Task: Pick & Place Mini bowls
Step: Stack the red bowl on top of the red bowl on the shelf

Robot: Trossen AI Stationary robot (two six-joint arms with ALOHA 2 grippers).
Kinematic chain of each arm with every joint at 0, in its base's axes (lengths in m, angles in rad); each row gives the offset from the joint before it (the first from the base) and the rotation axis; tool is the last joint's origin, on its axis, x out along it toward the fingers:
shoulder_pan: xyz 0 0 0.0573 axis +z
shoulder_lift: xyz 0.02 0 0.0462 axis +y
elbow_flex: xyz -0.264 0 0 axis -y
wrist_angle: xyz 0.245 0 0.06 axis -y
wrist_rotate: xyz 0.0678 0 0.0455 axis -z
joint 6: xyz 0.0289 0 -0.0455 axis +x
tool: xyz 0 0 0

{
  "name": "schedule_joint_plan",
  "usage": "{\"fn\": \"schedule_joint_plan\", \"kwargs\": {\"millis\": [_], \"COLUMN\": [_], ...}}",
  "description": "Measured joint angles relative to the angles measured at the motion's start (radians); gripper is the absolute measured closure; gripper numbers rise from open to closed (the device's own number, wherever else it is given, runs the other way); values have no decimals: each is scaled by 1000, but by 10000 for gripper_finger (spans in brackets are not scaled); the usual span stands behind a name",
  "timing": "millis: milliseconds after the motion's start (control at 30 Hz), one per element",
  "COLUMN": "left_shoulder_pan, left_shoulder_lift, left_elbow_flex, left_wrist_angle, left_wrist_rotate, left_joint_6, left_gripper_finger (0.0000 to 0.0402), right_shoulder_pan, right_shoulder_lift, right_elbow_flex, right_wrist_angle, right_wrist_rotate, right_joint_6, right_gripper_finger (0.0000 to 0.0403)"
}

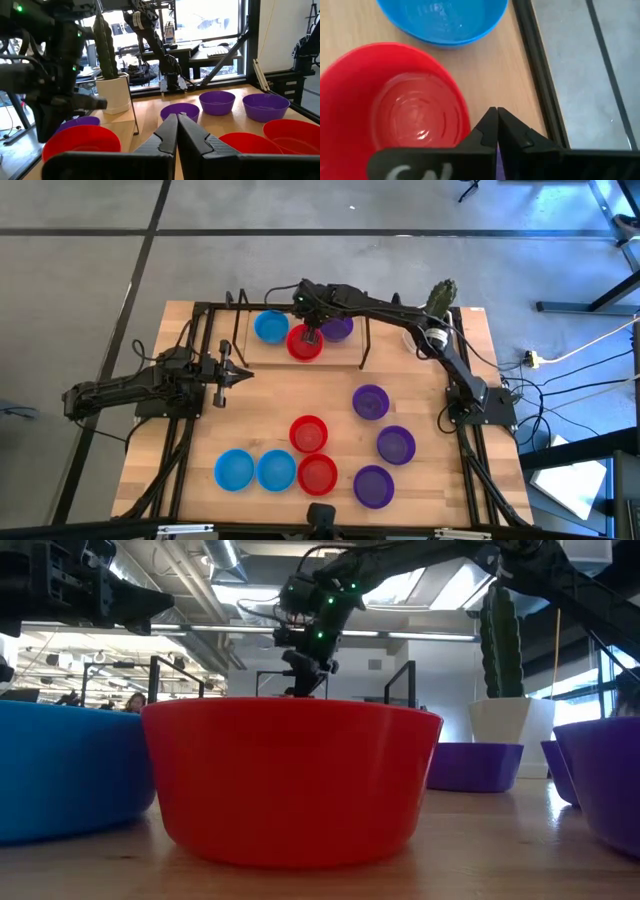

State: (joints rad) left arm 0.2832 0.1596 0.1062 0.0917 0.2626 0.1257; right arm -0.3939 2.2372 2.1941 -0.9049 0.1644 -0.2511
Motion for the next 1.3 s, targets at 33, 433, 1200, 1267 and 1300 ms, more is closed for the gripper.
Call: {"fn": "schedule_joint_plan", "kwargs": {"millis": [33, 433, 1200, 1267, 1300], "left_shoulder_pan": [0, 0, 0, 0, 0], "left_shoulder_lift": [0, 0, 0, 0, 0], "left_elbow_flex": [0, 0, 0, 0, 0], "left_wrist_angle": [0, 0, -15, -15, -15], "left_wrist_rotate": [0, 0, 0, 0, 0], "left_joint_6": [0, 0, 0, 0, 0], "left_gripper_finger": [397, 394, 396, 394, 393], "right_shoulder_pan": [0, 8, 215, 202, 196], "right_shoulder_lift": [0, 0, -3, -3, -3], "right_elbow_flex": [-7, -8, -8, -8, -8], "right_wrist_angle": [8, 81, 47, 32, 31], "right_wrist_rotate": [0, 162, 625, 586, 567], "right_joint_6": [-7, -52, -136, -99, -86], "right_gripper_finger": [399, 400, 402, 402, 402]}}
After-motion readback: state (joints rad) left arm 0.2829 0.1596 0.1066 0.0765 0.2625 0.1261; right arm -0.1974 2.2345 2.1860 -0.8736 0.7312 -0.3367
